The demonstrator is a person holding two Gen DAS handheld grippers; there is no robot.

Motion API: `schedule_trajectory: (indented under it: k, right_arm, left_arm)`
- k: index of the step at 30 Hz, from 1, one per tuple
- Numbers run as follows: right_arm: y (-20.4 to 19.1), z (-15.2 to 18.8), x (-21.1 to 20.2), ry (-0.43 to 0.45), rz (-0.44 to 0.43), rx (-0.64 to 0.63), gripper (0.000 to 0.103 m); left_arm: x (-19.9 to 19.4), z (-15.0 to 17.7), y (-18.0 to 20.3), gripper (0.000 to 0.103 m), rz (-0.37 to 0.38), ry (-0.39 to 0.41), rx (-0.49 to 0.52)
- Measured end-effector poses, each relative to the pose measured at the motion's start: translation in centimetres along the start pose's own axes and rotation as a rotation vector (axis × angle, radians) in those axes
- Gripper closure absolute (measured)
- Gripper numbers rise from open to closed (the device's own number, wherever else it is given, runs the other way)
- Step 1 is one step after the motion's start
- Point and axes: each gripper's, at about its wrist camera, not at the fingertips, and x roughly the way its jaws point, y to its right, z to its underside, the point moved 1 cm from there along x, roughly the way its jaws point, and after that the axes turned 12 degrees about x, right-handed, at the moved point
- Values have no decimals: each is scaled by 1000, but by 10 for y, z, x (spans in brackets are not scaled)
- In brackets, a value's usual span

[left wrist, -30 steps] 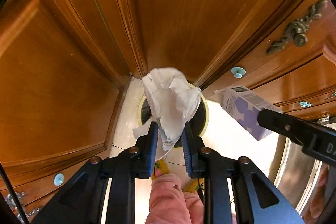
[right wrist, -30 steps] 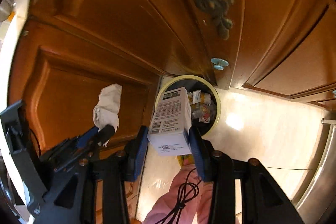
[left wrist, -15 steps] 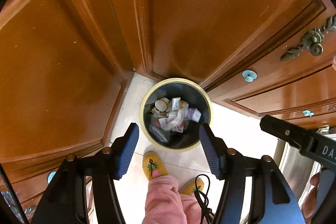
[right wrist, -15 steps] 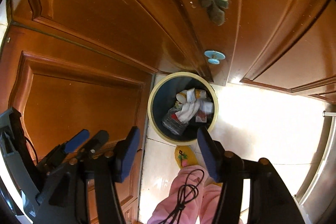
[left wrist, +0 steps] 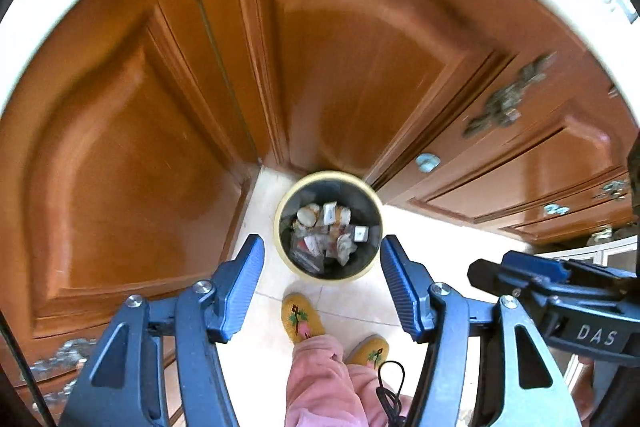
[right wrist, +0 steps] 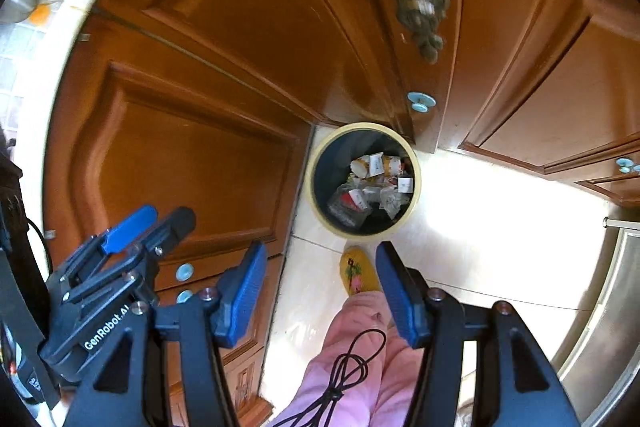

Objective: Collect trash
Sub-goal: 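Raise both tools back up toward the plastic wrappers and yellow packet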

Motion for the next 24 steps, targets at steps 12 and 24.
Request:
schedule_trajectory:
  k: [12,24]
  right_arm:
    - [-49,-1,-144,180,-92,-113,46]
    - [-88,-32,-249,365,-206,-123,46]
  left_arm:
    - [-179,-56,-1,34,-96,254,85]
    - [-273,-124,7,17,-221,436,200]
